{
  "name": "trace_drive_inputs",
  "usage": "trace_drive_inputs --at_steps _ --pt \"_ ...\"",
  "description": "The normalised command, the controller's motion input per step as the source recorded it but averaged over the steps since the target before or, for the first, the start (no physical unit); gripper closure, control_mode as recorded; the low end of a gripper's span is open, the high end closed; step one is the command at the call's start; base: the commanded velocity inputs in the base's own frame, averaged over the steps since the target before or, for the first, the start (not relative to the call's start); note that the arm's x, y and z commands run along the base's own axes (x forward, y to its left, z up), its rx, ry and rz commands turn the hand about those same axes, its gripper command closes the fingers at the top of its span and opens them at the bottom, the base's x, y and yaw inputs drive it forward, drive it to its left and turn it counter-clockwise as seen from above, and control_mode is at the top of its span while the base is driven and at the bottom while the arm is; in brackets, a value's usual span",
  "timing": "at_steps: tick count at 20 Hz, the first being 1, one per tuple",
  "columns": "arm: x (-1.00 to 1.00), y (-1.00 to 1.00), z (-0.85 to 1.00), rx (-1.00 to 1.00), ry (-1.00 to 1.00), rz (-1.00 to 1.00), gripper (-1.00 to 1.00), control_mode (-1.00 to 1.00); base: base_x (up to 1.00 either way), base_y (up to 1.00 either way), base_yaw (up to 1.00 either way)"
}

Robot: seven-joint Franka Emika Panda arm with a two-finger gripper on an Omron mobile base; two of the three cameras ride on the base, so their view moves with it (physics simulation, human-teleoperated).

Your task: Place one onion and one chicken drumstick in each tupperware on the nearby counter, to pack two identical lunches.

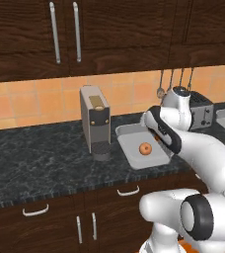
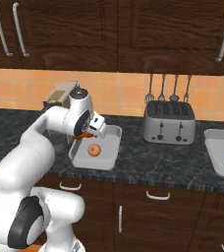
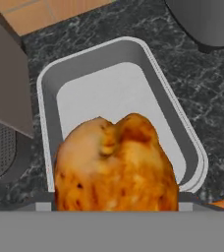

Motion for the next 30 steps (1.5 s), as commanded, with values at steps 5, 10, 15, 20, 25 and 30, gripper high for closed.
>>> trace_drive_inputs --at_steps 5,10,15,20,25,30 --pt "0.99 0.0 -0.23 -0.11 0.08 -0.11 1.0 -1.0 0.0 0.0 0.0" --pt "0.94 0.0 -0.46 0.01 0.11 0.0 1.0 -1.0 0.0 0.0 0.0" --pt "0.95 -0.05 -0.41 0.01 0.08 0.0 -1.0 -1.0 0.0 0.0 0.0" --pt "0.14 -0.08 -0.24 0.11 -0.01 -0.04 -1.0 -1.0 0.0 0.0 0.0" --pt "-0.29 0.0 0.09 0.01 -0.11 -0.1 -1.0 -1.0 0.0 0.0 0.0" --pt "-0.73 -0.09 0.64 0.08 -0.02 -0.05 -1.0 -1.0 0.0 0.0 0.0"
